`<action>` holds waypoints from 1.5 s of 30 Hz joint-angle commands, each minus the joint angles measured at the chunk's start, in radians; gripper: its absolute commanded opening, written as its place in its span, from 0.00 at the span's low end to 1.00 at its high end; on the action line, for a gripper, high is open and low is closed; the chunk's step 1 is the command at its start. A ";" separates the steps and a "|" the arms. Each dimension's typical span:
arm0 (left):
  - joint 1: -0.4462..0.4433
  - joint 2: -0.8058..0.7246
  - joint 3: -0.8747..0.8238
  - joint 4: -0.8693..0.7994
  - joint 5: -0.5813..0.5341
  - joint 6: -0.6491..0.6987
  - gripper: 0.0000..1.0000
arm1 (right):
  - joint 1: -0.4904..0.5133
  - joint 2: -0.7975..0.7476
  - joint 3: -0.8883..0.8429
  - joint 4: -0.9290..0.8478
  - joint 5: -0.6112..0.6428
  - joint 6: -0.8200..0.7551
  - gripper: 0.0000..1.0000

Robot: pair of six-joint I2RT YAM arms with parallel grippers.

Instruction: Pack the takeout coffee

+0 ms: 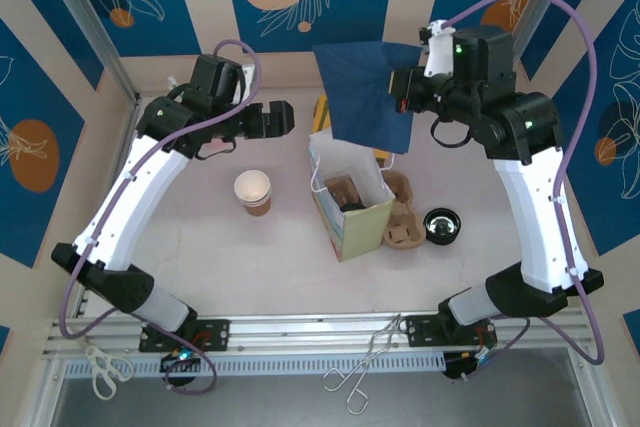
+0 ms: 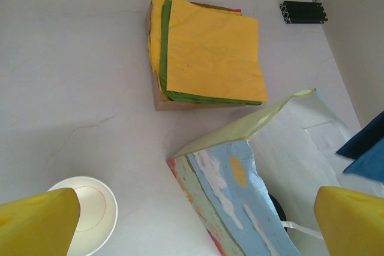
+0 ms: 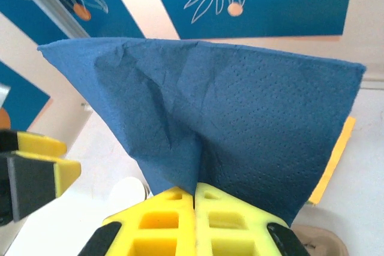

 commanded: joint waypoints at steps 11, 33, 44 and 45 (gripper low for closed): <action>-0.015 -0.080 -0.079 0.054 0.002 -0.020 1.00 | 0.140 -0.003 -0.059 -0.215 0.234 -0.050 0.00; -0.016 -0.077 -0.110 0.069 -0.008 -0.006 1.00 | 0.246 0.113 -0.109 -0.386 0.279 0.034 0.00; -0.015 -0.082 -0.117 0.069 -0.012 -0.004 1.00 | 0.278 0.143 -0.079 -0.349 0.242 0.027 0.42; -0.015 -0.083 -0.118 0.069 -0.014 -0.004 1.00 | 0.278 0.140 -0.076 -0.345 0.245 0.025 0.49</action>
